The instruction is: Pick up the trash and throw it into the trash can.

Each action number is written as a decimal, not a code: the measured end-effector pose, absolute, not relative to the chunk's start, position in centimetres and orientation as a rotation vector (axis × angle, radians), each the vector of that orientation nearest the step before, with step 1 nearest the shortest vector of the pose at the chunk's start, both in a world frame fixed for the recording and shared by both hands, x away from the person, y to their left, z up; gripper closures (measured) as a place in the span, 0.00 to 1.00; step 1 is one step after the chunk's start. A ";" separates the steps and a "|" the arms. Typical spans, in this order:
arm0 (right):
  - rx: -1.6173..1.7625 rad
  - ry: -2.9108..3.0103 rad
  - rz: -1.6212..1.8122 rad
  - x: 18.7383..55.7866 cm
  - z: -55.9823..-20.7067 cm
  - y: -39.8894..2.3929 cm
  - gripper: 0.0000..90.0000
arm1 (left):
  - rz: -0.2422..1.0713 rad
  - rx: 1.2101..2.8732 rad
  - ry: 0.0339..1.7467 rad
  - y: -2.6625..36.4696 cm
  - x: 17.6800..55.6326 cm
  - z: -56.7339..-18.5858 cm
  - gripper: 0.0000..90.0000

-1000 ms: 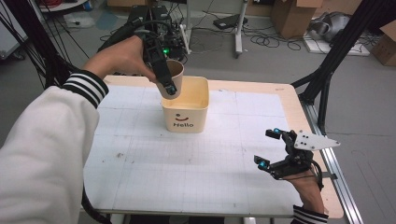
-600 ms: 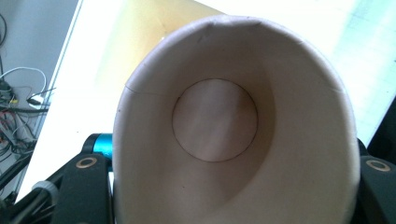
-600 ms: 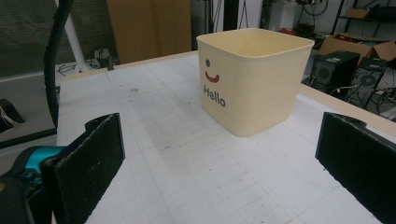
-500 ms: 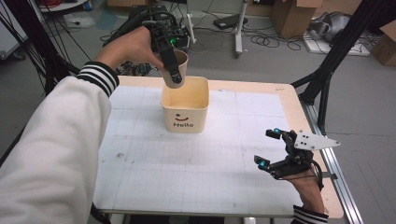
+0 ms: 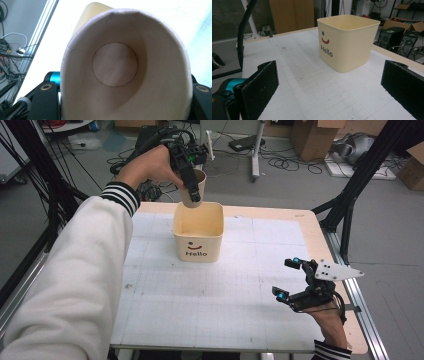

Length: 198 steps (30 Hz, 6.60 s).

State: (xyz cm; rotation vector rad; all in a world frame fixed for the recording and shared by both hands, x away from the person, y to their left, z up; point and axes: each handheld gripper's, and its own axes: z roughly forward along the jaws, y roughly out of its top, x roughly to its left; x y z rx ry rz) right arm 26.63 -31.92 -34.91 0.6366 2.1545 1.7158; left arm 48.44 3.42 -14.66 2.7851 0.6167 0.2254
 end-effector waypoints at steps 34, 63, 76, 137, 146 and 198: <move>0.646 2.152 1.729 26.7 -35.0 -32.0 0.00 | 0.222 2.733 0.675 2.8 51.4 -18.9 0.38; 0.645 2.153 1.728 26.7 -35.0 -32.1 0.00 | 0.216 2.743 0.708 2.4 52.2 -23.6 0.36; 0.650 2.143 1.731 26.7 -35.1 -32.2 0.00 | 0.247 2.715 0.704 2.3 51.9 -23.1 0.02; 0.647 2.126 1.763 26.5 -34.9 -32.3 0.00 | 0.404 2.544 0.558 10.0 41.2 -13.9 0.02; 0.641 2.126 1.756 26.5 -34.9 -32.3 0.00 | 0.445 2.418 0.478 13.4 37.9 -14.7 0.02; 0.667 2.121 1.732 26.3 -35.0 -32.6 0.00 | 0.434 1.779 0.506 28.0 25.7 -32.9 0.02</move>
